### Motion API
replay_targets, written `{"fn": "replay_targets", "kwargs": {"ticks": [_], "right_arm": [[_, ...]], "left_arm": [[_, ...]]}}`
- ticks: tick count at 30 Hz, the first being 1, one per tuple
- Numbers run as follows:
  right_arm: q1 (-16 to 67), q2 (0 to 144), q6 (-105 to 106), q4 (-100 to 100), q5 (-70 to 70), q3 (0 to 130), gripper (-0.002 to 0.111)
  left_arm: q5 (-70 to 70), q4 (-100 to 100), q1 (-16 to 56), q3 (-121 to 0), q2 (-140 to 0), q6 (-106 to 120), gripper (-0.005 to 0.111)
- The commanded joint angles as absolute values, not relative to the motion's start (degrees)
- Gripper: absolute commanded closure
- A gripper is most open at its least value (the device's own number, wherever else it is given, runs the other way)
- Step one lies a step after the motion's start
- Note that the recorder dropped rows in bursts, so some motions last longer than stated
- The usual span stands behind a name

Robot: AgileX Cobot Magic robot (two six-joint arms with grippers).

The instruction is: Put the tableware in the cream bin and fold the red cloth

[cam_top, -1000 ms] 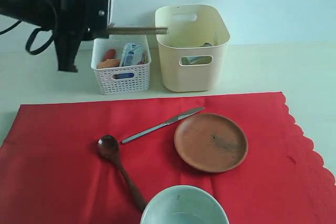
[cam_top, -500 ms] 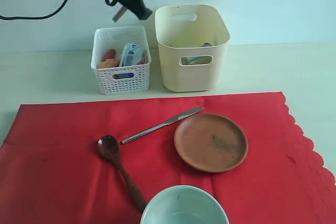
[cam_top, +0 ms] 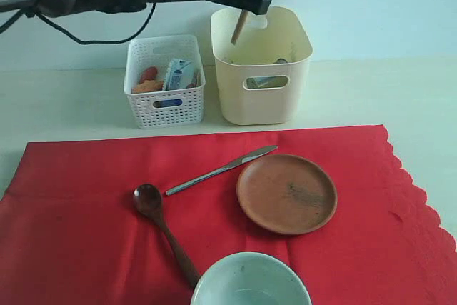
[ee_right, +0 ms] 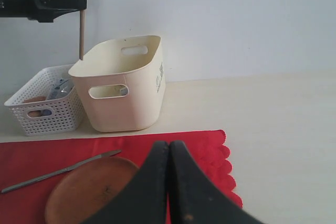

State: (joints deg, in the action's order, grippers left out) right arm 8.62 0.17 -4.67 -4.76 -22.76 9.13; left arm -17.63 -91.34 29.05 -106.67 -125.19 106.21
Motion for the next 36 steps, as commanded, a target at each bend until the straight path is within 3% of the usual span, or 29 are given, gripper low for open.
{"fn": "replay_targets", "kwargs": {"ticks": [1,10,18,21,31,36], "right_arm": [[8.62,0.0,-4.69,-4.68,-22.56,8.92,0.108],[8.62,0.0,-4.69,-4.68,-22.56,8.92,0.108],[8.62,0.0,-4.69,-4.68,-22.56,8.92,0.108],[8.62,0.0,-4.69,-4.68,-22.56,8.92,0.108],[8.62,0.0,-4.69,-4.68,-22.56,8.92,0.108],[8.62,0.0,-4.69,-4.68,-22.56,8.92,0.108]], "left_arm": [[-17.15,-99.95,29.15,-107.21,-127.07,115.52,0.107],[-17.06,-99.95,28.91,-107.21,-127.48,117.18,0.105],[-16.95,-99.95,28.91,-107.21,-127.48,116.25,0.067],[-16.95,-99.95,28.91,-107.21,-127.48,115.65,0.06],[-18.02,-99.37,28.91,-107.21,-121.42,108.93,0.064],[-18.02,-85.38,28.91,-103.67,-116.36,96.66,0.091]]}}
